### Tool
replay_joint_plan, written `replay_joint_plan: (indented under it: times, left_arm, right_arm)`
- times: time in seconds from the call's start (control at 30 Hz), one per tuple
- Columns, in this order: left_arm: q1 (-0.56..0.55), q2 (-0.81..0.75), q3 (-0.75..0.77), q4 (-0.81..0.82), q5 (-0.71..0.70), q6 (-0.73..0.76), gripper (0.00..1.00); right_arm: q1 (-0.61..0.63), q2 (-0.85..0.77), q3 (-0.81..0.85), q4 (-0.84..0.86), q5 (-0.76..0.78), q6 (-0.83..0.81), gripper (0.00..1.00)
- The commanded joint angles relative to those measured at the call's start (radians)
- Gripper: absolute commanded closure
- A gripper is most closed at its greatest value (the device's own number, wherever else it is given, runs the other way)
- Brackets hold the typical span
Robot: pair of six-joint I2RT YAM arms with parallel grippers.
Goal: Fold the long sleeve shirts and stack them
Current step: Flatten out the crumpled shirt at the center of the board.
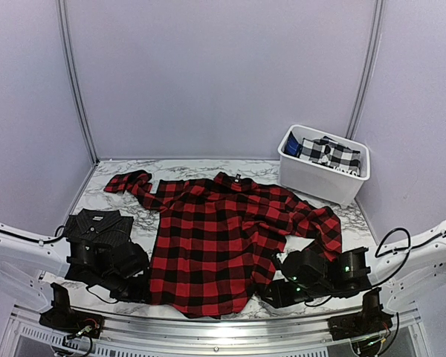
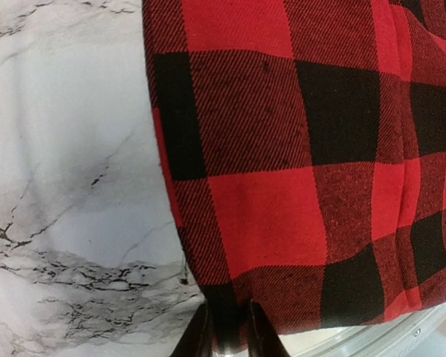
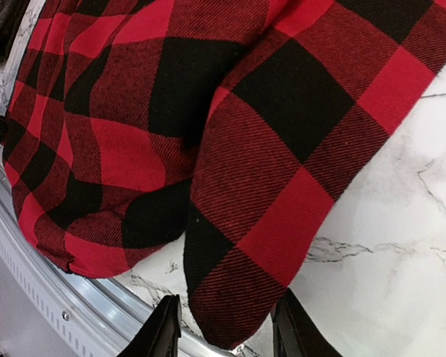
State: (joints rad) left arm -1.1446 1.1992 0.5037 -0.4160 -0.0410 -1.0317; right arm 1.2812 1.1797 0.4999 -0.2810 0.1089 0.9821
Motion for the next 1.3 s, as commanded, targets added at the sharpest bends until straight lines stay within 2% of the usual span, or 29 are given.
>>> replay_joint_plan:
  times: [0.0,0.1,0.2,0.3,0.6,0.8,1.0,1.13,1.27]
  left_arm:
    - [-0.010,0.014,-0.001,-0.010,-0.003,-0.023,0.88]
    - [-0.010,-0.010,-0.009,-0.022,-0.015,-0.040,1.00]
    - [-0.010,-0.026,-0.002,-0.058,-0.039,-0.045,1.00]
    - [-0.009,-0.035,0.023,-0.120,-0.081,-0.038,1.00]
    - [0.019,-0.068,0.173,-0.416,-0.179,0.046,1.00]
    - [0.076,-0.108,0.239,-0.543,-0.186,0.121,1.00]
    - [0.143,-0.152,0.306,-0.648,-0.183,0.180,1.00]
    - [0.181,-0.156,0.300,-0.653,-0.108,0.228,1.00]
    - [0.181,-0.147,0.269,-0.645,-0.090,0.226,1.00]
  right_arm:
    - [0.009,0.003,-0.016,0.061,0.046,0.041,0.64]
    - [0.009,0.003,-0.020,0.062,0.057,0.041,0.70]
    - [0.009,0.003,-0.009,0.025,0.073,0.035,0.83]
    - [0.009,-0.006,0.005,-0.021,0.081,0.023,1.00]
    - [0.009,-0.132,0.103,-0.403,-0.019,-0.078,1.00]
    - [0.012,-0.223,0.133,-0.593,-0.167,-0.090,1.00]
    - [0.013,-0.265,0.256,-0.819,-0.133,-0.101,1.00]
    - [0.013,-0.275,0.231,-0.805,-0.214,-0.104,1.00]
    - [0.024,-0.293,0.139,-0.675,-0.296,-0.088,1.00]
